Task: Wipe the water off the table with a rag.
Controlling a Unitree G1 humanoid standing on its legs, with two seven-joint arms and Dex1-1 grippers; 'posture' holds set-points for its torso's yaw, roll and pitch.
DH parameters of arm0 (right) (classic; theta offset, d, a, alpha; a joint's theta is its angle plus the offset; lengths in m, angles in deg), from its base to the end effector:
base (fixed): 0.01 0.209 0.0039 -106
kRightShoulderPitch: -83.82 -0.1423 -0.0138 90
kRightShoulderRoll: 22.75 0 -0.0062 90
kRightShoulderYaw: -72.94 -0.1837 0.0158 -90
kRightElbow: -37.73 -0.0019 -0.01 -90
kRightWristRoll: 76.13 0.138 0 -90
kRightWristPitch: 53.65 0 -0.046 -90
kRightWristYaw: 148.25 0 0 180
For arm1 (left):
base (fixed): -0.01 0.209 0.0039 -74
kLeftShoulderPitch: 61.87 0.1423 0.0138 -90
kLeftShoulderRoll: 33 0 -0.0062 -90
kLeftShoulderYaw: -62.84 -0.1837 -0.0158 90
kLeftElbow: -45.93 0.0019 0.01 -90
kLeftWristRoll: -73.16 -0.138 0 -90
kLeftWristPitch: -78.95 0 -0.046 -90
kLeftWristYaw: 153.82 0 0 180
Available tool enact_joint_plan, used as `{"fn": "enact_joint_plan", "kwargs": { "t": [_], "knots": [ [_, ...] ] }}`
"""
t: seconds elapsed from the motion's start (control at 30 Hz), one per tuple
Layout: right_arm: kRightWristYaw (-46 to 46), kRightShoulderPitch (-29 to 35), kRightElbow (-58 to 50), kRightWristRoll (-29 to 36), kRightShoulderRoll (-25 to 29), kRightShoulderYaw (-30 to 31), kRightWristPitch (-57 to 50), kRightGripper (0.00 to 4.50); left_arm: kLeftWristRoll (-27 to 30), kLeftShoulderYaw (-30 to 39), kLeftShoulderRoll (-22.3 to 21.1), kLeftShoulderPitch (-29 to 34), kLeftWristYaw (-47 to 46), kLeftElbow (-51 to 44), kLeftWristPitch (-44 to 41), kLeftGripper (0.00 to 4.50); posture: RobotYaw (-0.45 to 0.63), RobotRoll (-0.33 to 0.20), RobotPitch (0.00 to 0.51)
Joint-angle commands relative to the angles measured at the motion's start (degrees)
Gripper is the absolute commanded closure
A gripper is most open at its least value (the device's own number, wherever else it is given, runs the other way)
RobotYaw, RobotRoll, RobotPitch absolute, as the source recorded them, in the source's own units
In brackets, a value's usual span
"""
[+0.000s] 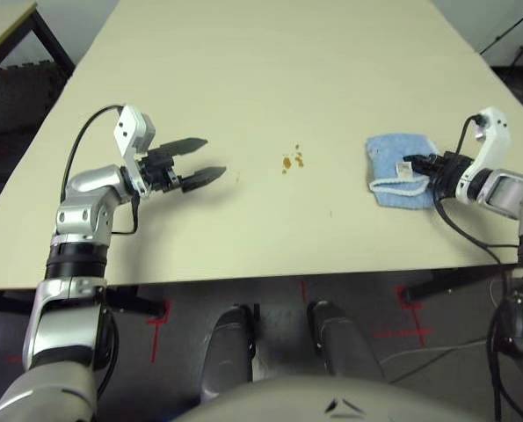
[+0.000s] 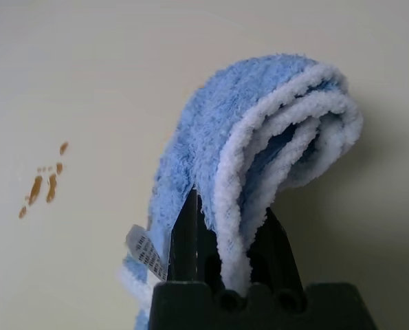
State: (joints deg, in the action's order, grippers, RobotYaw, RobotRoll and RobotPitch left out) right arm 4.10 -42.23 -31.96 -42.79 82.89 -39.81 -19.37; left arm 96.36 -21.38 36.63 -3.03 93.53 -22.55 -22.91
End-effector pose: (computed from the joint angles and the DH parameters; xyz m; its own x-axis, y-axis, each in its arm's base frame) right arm 0.2844 -0.2901 0.1570 0.8856 0.3762 -0.2725 -0.2137 0.8508 0.4801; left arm 0.2899 0.2820 0.1568 0.5501 -0.8300 -0.0919 0.8343 0.5413 0.1050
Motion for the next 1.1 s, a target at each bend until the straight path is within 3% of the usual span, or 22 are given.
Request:
{"fn": "enact_joint_plan", "kwargs": {
  "t": [0.03,0.3,0.63,0.9,1.1],
  "knots": [
    [3.12,-2.43,-2.05,4.09,-5.04,-3.32,-0.71,4.49,-0.49,-0.1,0.08,-0.4,0.32,1.31,0.48,0.0,-0.12,0.0,0.142],
    [8.9,-1.68,-8.66,7.96,-16.6,-1.07,-6.0,4.49,-0.59,0.57,-1.41,-0.17,1.03,3.06,1.22,0.0,-0.12,0.0,0.143],
    [7.73,-0.92,-1.95,1.36,-17.13,5.04,1.34,4.49,-0.11,0.68,-2.4,1.29,2.06,0.99,0.51,0.0,-0.09,0.0,0.144],
    [6.55,-4.42,5.89,-2.7,-16.78,6.29,9.32,4.49,-0.07,0.92,-2.45,1.83,1.65,0.3,0.35,0.0,-0.09,0.0,0.144],
    [6.14,-4.84,7.09,-4.83,-21.8,10.47,11.82,4.49,-0.11,0.84,-2.09,1.77,1.5,0.18,0.37,0.0,-0.09,0.0,0.14]
  ]
}}
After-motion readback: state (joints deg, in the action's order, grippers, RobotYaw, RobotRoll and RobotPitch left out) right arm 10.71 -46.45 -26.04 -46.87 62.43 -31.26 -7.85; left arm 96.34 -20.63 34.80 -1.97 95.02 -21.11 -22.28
